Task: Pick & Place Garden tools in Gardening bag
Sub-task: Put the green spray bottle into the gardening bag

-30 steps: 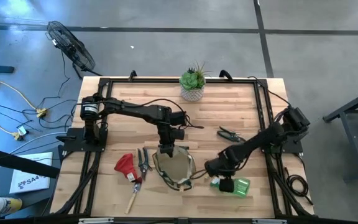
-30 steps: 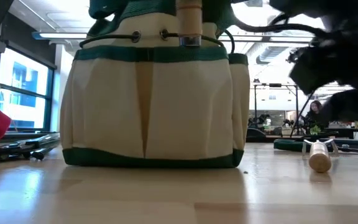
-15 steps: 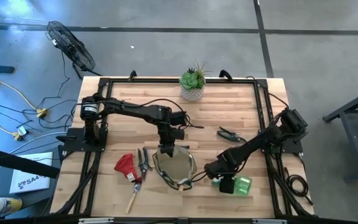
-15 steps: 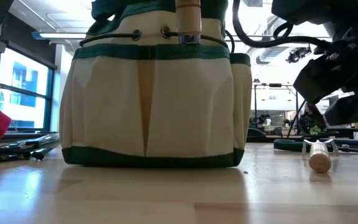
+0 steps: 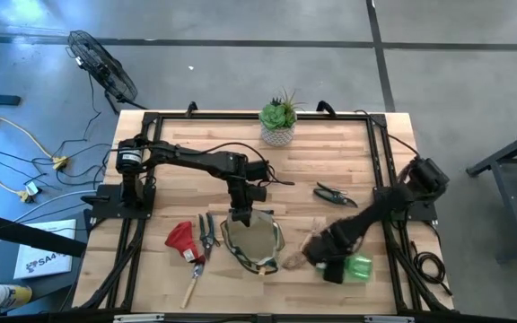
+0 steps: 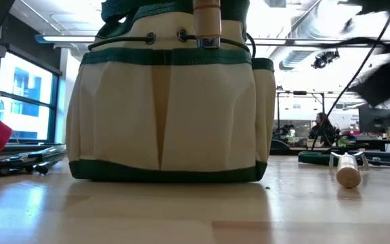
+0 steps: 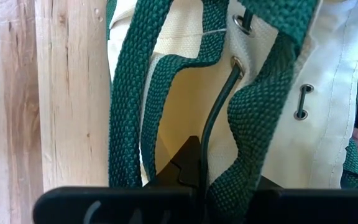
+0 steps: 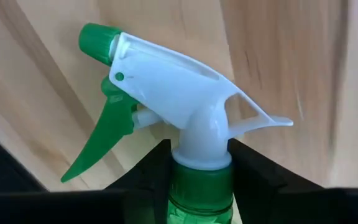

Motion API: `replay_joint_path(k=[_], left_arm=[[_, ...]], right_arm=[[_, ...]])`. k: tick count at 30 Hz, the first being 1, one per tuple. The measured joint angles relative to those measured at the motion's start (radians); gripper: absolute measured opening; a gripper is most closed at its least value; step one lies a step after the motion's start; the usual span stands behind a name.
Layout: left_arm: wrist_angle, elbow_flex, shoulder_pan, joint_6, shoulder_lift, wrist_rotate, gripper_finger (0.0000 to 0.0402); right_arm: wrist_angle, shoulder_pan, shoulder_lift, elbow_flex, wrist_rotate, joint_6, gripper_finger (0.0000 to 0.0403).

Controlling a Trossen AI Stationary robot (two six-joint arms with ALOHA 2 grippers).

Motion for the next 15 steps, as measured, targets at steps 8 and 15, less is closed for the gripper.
replay_joint_path(k=[8, 15], left_arm=[[0.010, 0.000, 0.000, 0.000, 0.000, 0.000, 0.0000], [0.039, 0.000, 0.000, -0.001, 0.000, 0.000, 0.0000]], right_arm=[[-0.155, 0.108, -0.215, 0.087, 0.251, 0.218, 0.0118], [0.050, 0.103, -0.364, 0.235, 0.771, -0.041, 0.0118]])
